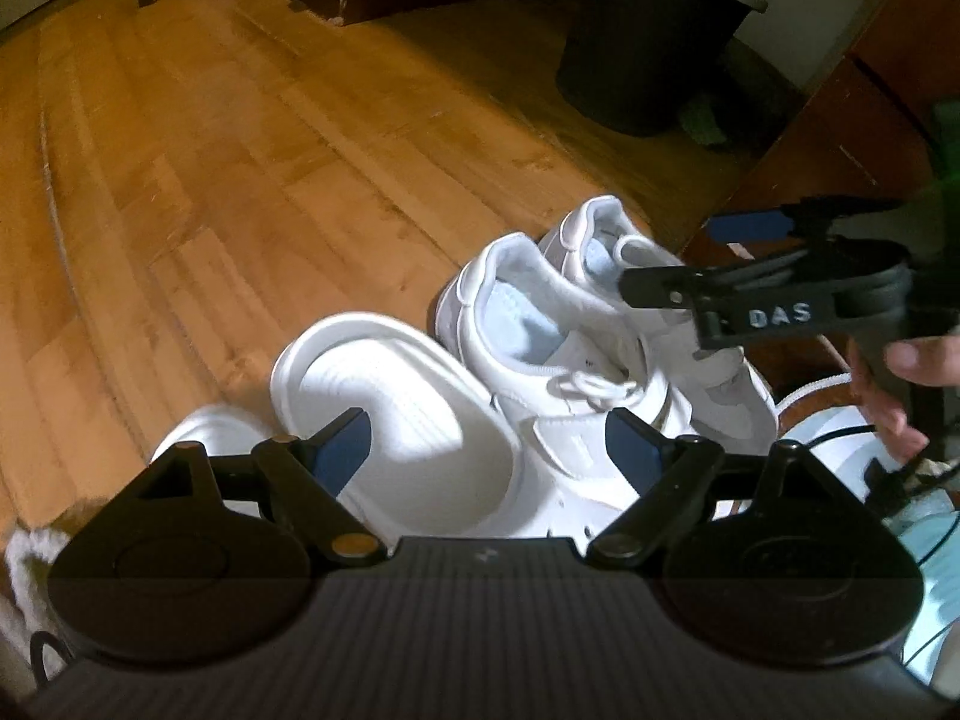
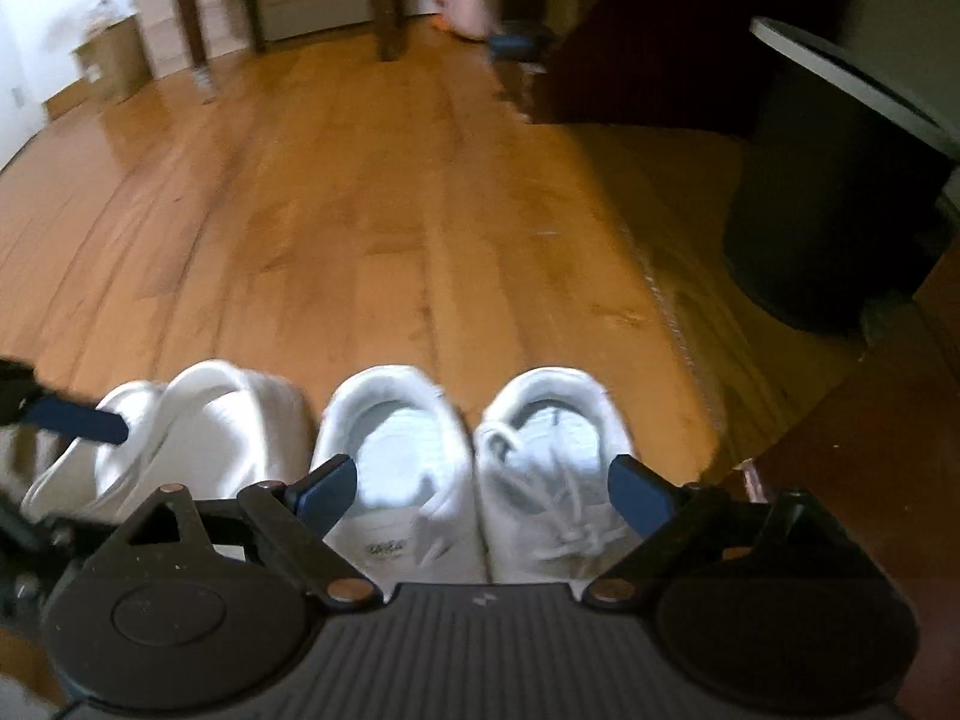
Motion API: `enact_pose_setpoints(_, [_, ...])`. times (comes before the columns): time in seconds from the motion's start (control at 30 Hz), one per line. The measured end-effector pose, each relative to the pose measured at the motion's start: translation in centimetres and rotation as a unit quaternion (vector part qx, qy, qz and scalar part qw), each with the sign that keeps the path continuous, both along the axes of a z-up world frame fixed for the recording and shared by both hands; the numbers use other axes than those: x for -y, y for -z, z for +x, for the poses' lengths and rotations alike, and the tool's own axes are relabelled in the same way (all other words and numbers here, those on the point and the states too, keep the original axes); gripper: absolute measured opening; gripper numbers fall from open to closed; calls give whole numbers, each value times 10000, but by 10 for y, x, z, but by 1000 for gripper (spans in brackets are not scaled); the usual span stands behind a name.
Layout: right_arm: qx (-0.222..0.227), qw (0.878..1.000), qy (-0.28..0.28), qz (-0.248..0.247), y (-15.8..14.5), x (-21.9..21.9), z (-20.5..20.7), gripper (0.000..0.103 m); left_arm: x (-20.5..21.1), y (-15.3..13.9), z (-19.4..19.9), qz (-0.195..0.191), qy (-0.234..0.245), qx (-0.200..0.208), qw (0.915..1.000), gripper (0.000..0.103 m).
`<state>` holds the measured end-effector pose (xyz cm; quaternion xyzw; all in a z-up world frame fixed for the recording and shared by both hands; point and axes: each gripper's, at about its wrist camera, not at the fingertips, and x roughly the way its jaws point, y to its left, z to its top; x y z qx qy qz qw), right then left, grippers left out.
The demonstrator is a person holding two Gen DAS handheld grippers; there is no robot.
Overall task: Organize scattered shoes
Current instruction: 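Grasp both white velcro sneakers at their heels with the right tool and lift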
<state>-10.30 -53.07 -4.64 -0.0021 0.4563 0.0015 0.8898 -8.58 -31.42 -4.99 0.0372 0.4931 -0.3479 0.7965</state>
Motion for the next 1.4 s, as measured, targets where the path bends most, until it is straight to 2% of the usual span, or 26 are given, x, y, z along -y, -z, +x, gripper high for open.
enact_pose_setpoints(0.1, [-47, 9998, -8, -188, 10, 0, 10, 88, -8, 3, 6, -296, -8, -127, 9995, 85])
enact_pose_setpoints(0.27, [-509, 9981, -177, -284, 33, -4, 30, 68, -27, 5, 17, -655, -235, -269, 9972, 85])
enact_pose_setpoints(0.4, [-711, 9968, -247, -264, 45, -11, 46, 68, -37, 7, 25, -833, -417, -329, 9951, 85])
enact_pose_setpoints(0.5, [-808, 9961, -257, -258, 53, -17, 59, 69, -38, 10, 30, -822, -498, -375, 9947, 85])
enact_pose_setpoints(0.67, [-916, 9956, -137, -106, 68, -21, 79, 78, -40, 16, 36, -732, -600, -426, 9946, 85])
enact_pose_setpoints(0.8, [-912, 9958, 80, -33, 80, -19, 86, 74, -40, 18, 37, -716, -653, -455, 9943, 85])
enact_pose_setpoints(0.83, [-876, 9961, 108, -5, 81, -18, 87, 70, -40, 18, 37, -700, -656, -456, 9943, 85])
enact_pose_setpoints(0.87, [-809, 9965, 216, -19, 80, -18, 85, 56, -40, 18, 36, -684, -653, -442, 9945, 85])
enact_pose_setpoints(0.97, [-621, 9973, 377, 102, 72, -12, 74, 44, -41, 17, 34, -675, -664, -376, 9948, 85])
enact_pose_setpoints(1.2, [159, 9980, 590, 160, 39, -11, 43, 38, -44, 8, 33, -781, -620, -157, 9949, 85])
enact_pose_setpoints(1.33, [1014, 9920, 651, 389, 1, -17, 20, 36, -51, -7, 30, -1066, -467, 218, 9930, 85])
enact_pose_setpoints(1.4, [1403, 9859, 752, 522, -12, -18, 9, 36, -57, -9, 30, -1225, -517, 252, 9908, 85])
